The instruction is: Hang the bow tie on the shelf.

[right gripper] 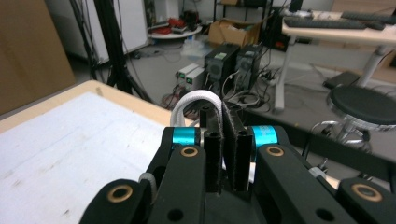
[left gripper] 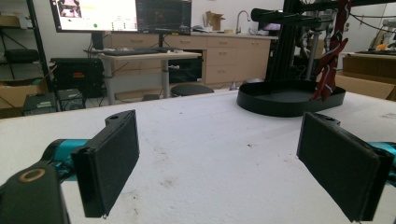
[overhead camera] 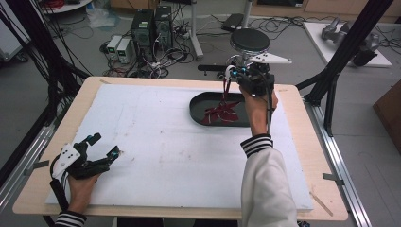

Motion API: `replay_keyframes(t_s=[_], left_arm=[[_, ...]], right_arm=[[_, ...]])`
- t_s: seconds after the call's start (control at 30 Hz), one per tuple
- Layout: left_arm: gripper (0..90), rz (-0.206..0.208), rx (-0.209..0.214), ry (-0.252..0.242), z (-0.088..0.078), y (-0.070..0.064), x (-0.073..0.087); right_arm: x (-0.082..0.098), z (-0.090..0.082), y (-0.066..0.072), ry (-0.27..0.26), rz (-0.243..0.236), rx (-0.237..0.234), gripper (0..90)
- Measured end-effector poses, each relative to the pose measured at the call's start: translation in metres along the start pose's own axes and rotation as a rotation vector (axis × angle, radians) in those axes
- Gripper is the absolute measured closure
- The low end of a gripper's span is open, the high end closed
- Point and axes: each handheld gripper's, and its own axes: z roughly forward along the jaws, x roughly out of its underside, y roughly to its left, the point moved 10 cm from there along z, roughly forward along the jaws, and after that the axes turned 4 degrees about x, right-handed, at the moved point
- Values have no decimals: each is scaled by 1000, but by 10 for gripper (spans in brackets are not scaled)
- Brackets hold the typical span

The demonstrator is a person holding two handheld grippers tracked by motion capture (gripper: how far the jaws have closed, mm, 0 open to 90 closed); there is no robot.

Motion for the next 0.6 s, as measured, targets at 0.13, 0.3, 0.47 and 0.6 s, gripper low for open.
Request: replay_keyframes(t_s=[0.13, 0.3, 0.47, 0.6], left_arm=[[134, -1, 0, -2, 0, 0, 0], [134, -1, 0, -4, 0, 0, 0], [134, -1, 0, -5, 0, 0, 0], [134, -1, 2, -6, -1, 0, 0]], right_arm=[[-8, 7, -3, -14, -5, 15, 872], [-9, 14, -7, -11, -8, 21, 871], [-13, 24, -14, -14, 7, 33, 872], [-10, 35, -19, -3, 11, 40, 872]])
